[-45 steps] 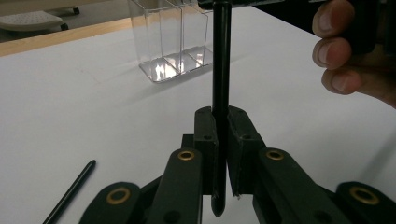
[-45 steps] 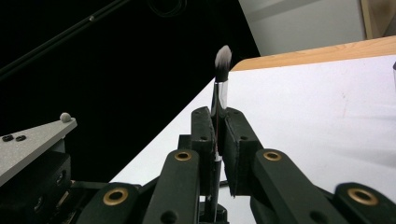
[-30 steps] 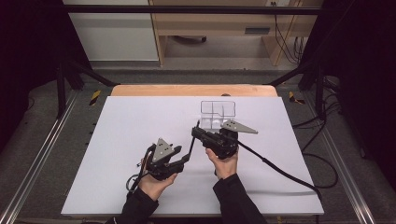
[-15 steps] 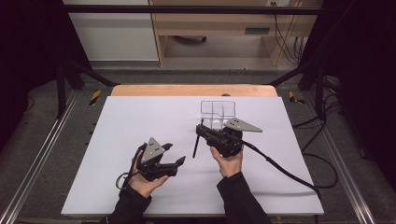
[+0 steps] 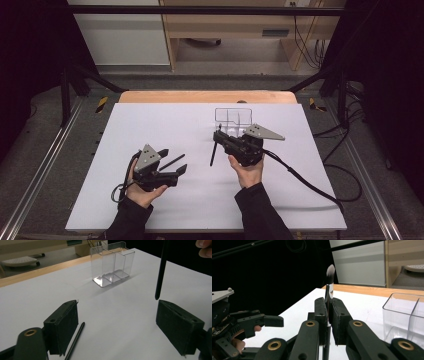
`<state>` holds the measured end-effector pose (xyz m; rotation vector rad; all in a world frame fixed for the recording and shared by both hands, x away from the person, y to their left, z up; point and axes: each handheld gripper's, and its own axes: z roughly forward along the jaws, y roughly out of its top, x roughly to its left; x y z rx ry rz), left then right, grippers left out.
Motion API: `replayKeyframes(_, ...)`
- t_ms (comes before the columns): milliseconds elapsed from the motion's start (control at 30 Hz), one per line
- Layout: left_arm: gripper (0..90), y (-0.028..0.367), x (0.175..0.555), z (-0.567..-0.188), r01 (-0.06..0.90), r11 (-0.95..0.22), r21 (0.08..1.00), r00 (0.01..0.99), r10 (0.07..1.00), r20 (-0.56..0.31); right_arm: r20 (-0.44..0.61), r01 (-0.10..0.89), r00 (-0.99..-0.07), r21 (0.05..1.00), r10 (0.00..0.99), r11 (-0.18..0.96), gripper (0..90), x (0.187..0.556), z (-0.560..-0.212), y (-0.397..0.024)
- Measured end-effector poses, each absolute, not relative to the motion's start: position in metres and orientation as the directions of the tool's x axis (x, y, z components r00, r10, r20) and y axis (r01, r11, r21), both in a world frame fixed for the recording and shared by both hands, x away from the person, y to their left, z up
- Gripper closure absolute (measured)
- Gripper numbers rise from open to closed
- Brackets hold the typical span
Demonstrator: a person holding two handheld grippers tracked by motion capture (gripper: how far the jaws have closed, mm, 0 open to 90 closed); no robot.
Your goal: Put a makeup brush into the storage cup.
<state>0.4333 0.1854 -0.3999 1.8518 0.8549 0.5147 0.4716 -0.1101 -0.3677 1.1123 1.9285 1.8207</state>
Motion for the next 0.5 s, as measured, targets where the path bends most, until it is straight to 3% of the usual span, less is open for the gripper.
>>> replayKeyframes(500, 12.5, 0.218, 0.436, -0.395, 0.324, -0.244, 0.914, 0.628, 0.778, -0.015, 0.264, 0.313, -0.647, 0.947, 0.715, -0.066, 84.0, 0.483, -0.356, -0.123)
